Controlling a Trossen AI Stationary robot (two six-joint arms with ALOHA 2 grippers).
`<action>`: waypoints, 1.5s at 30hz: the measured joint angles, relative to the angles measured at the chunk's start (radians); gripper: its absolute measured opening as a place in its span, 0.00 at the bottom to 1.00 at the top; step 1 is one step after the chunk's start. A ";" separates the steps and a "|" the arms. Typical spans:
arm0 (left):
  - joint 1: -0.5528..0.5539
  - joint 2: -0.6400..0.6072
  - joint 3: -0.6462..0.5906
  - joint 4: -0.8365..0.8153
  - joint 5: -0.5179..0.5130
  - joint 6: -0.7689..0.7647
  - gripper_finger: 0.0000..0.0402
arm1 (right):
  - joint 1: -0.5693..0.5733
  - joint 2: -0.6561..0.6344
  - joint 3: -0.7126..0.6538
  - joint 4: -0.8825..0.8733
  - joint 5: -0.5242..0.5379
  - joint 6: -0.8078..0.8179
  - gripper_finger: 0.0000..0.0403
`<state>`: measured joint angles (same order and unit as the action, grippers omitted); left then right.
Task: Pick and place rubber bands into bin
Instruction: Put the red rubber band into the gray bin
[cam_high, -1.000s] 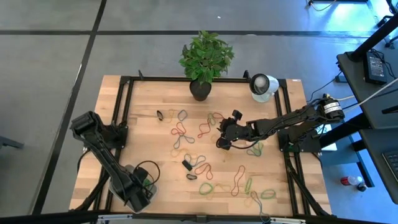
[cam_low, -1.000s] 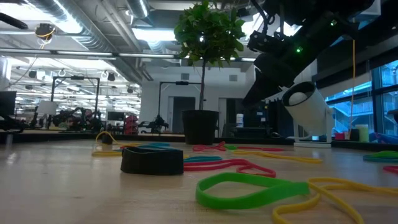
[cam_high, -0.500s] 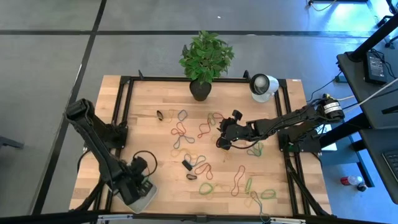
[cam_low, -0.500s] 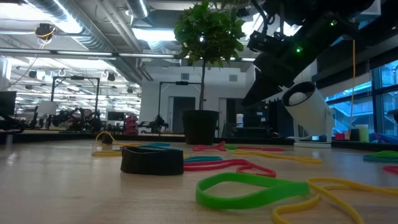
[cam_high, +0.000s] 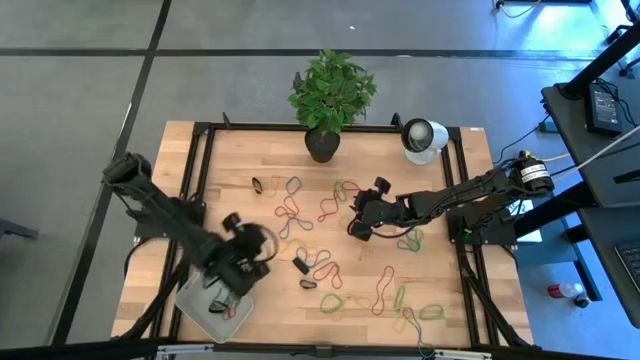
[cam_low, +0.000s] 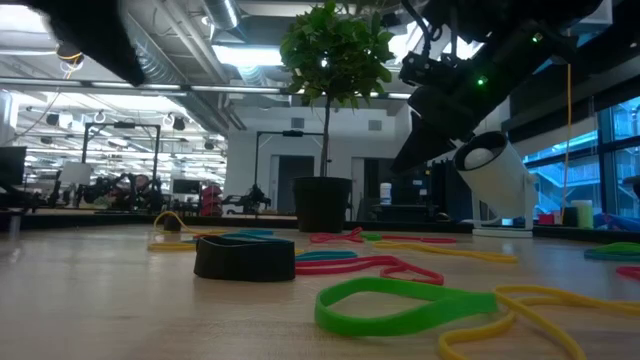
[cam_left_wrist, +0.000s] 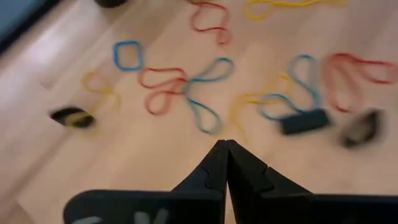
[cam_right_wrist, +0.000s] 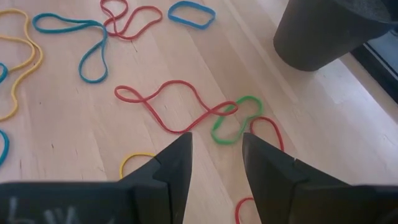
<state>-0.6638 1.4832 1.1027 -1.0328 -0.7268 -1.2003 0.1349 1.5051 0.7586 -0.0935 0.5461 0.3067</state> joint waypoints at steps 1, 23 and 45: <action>0.037 0.009 0.000 0.021 0.005 0.054 0.00 | 0.000 0.000 0.000 -0.007 0.000 0.004 0.36; 0.539 0.135 -0.246 1.023 0.557 1.008 0.00 | -0.023 0.000 -0.006 -0.355 -0.077 0.213 0.34; 0.590 0.068 -0.497 1.459 0.728 1.028 0.00 | -0.295 0.029 -0.069 -0.231 -0.203 0.218 0.22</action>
<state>-0.0743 1.5509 0.6060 0.4264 0.0016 -0.1722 -0.1604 1.5337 0.6891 -0.3248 0.3431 0.5250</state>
